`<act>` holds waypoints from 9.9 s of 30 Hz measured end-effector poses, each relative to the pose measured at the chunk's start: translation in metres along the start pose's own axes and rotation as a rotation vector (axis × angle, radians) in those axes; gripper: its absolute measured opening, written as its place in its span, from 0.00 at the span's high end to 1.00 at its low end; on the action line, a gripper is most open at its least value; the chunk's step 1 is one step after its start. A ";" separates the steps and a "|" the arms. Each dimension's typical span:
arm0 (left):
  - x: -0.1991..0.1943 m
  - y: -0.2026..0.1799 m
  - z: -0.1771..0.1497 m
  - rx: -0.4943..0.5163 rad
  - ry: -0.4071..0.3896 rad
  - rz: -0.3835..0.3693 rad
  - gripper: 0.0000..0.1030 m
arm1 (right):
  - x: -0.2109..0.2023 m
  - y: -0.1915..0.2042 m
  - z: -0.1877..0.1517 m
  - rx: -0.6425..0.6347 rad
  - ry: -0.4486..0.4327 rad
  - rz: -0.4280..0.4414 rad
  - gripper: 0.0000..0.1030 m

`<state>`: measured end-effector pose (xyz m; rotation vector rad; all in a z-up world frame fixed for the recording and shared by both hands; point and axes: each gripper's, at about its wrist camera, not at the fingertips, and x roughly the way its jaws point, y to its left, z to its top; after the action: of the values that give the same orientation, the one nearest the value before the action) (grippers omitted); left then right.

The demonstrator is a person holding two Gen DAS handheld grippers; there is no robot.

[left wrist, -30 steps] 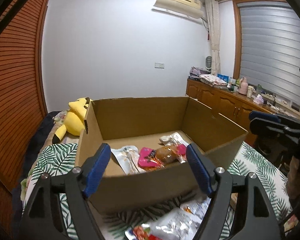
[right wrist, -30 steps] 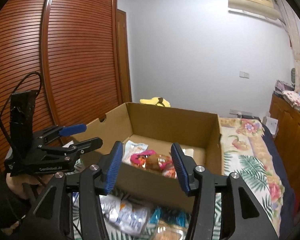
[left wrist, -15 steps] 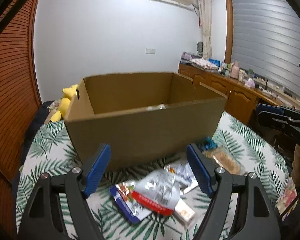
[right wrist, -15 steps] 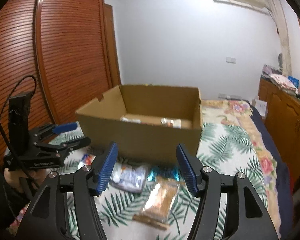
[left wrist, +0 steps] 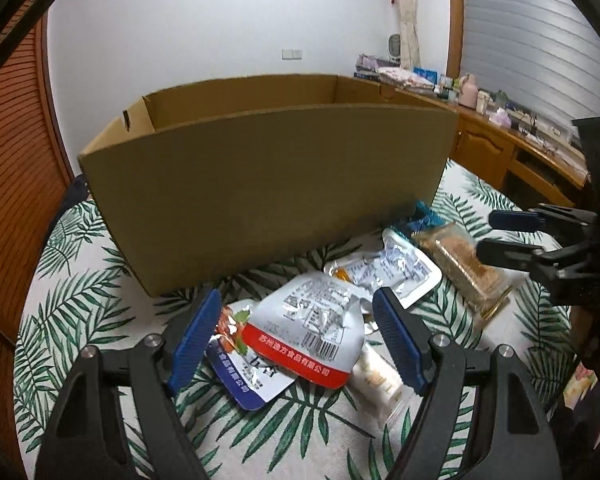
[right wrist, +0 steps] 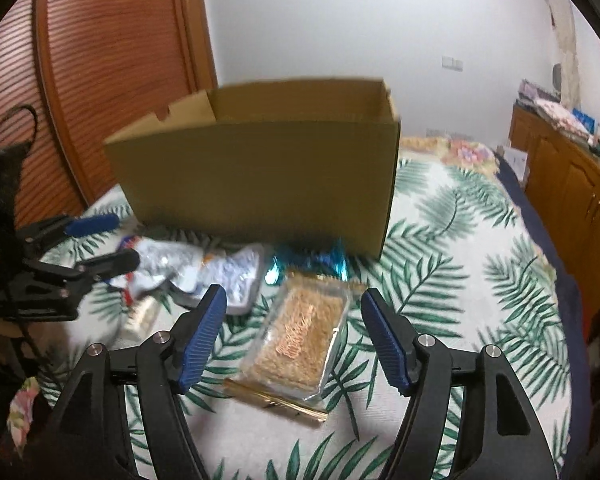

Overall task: Organize snacks
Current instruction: 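Move both open tools back toward the remaining snacks, then grasp the white red-banded pouch with the left tool while the right tool grasps the clear sesame-bar pack, then lift both held packs and carry them over the cardboard box, then open both tools to drop the packs into the box, then move both open tools back toward the remaining snacks, then grasp the small white milk bar with the right tool while the left tool grasps the blue-white duck pouch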

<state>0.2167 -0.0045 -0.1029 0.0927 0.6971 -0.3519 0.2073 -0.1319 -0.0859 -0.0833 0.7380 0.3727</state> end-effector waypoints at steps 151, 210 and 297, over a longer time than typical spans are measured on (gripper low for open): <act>-0.001 0.063 0.127 -0.061 -0.159 0.005 0.38 | -0.026 0.034 0.126 -0.232 -0.225 -0.041 0.57; 0.013 0.088 0.111 -0.097 -0.171 0.062 0.13 | 0.069 0.022 0.144 -0.149 -0.082 0.040 0.43; 0.025 0.014 0.000 0.138 0.207 -0.070 0.13 | 0.034 0.073 -0.008 -0.188 0.144 0.190 0.81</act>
<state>0.2394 0.0010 -0.1194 0.2388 0.8814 -0.4623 0.1990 -0.0547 -0.1103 -0.2201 0.8549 0.6218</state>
